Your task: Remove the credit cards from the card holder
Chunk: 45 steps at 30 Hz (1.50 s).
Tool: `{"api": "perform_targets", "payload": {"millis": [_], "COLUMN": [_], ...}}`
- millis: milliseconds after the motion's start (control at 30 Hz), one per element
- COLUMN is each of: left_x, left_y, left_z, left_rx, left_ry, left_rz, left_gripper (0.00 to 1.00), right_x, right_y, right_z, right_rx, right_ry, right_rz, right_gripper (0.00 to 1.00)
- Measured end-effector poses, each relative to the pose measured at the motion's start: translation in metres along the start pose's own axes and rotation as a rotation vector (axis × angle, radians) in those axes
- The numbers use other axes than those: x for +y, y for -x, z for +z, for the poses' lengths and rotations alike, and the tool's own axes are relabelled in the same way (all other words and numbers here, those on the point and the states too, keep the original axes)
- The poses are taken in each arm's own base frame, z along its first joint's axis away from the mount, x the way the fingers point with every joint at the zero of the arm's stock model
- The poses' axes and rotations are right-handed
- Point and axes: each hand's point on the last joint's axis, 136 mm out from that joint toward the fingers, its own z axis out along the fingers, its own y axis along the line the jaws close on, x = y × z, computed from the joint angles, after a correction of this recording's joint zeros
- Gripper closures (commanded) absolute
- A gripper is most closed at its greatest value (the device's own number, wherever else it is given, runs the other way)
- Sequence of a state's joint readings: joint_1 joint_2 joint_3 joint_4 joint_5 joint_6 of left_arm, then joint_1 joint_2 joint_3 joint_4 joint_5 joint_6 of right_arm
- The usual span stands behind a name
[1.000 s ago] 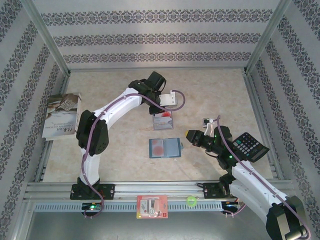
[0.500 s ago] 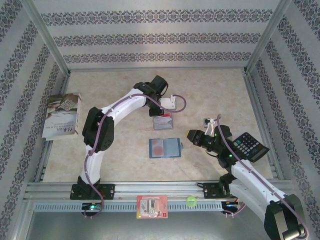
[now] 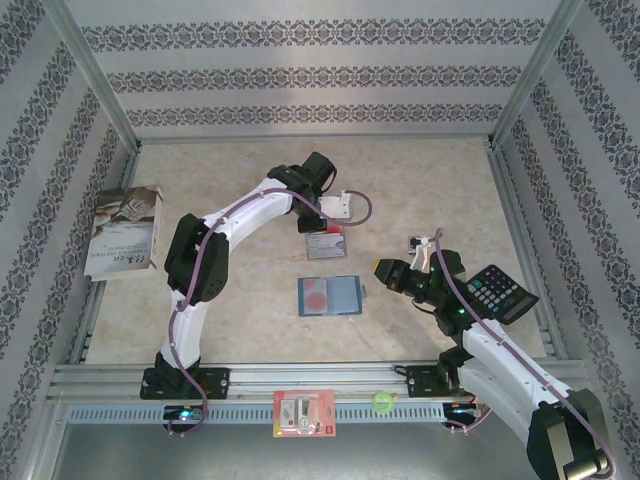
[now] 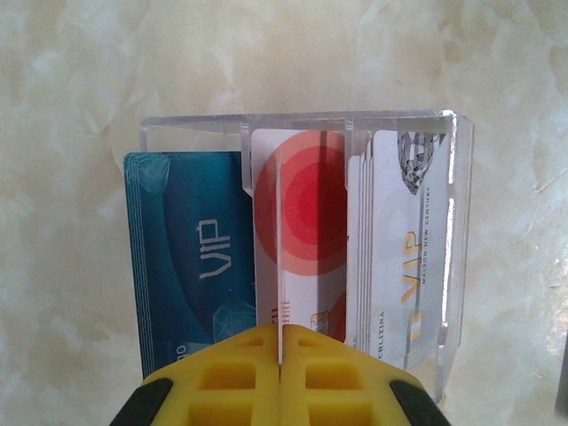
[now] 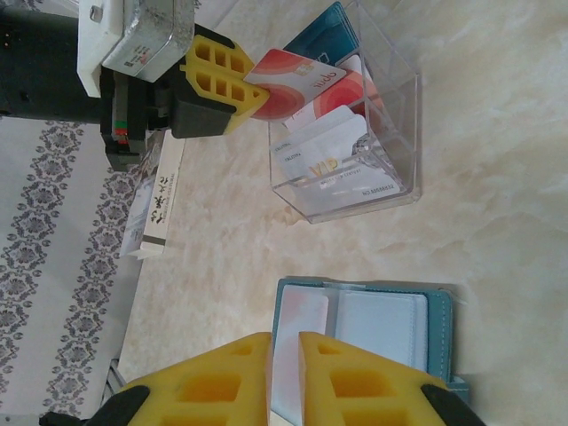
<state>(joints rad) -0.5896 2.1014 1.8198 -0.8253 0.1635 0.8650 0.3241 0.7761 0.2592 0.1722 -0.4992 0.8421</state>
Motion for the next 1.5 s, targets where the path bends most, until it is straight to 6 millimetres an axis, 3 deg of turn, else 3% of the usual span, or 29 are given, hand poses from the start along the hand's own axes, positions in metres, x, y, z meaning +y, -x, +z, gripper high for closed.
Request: {"api": "perform_targets", "payload": {"millis": [67,133,300,433,533,633,733,833,900,1067,1133,1367,1500], "left_x": [-0.001,-0.001,0.015,0.036,0.053,0.059,0.049,0.028,0.01,-0.041,-0.058,-0.078,-0.084], "left_y": [-0.001,-0.002,0.001,0.012,0.026,0.037,0.036,0.018,-0.002,-0.071,-0.093,-0.119,-0.126], "left_z": [0.002,0.006,0.008,-0.004,-0.039,-0.104,-0.175,-0.217,-0.214,-0.151,-0.139,-0.158,-0.151], "left_rx": [0.002,0.004,0.002,-0.041,-0.128,-0.303,-0.538,-0.728,-0.773,-0.67,-0.63,-0.705,-0.693], "left_ry": [-0.001,0.009,0.09,0.187,0.291,0.42,0.506,0.528,0.513,0.446,0.441,0.474,0.464], "left_rz": [0.001,0.001,-0.036,-0.107,-0.184,-0.313,-0.49,-0.674,-0.79,-1.059,-1.131,-1.251,-1.285], "left_gripper": [0.76,0.66,0.61,0.6,0.52,0.37,0.3,0.28,0.27,0.26,0.26,0.24,0.25], "right_x": [0.0,0.0,0.0,0.001,0.003,0.003,0.007,0.019,0.029,0.034,0.029,0.008,0.004], "right_y": [0.0,0.0,0.0,-0.001,-0.01,-0.03,-0.054,-0.071,-0.08,-0.109,-0.117,-0.134,-0.141], "right_z": [0.0,0.0,0.0,0.0,0.003,0.012,0.023,0.04,0.055,0.095,0.107,0.122,0.126], "right_rx": [-0.002,-0.001,0.0,0.003,0.034,0.108,0.202,0.289,0.337,0.46,0.496,0.572,0.597], "right_ry": [-0.001,-0.001,0.001,0.003,0.006,-0.008,-0.04,-0.071,-0.094,-0.198,-0.253,-0.419,-0.47], "right_rz": [0.001,0.001,0.005,0.008,-0.007,-0.038,-0.103,-0.197,-0.271,-0.453,-0.515,-0.687,-0.756], "right_gripper": [0.83,0.83,0.8,0.74,0.68,0.64,0.61,0.59,0.58,0.57,0.57,0.57,0.57]}}
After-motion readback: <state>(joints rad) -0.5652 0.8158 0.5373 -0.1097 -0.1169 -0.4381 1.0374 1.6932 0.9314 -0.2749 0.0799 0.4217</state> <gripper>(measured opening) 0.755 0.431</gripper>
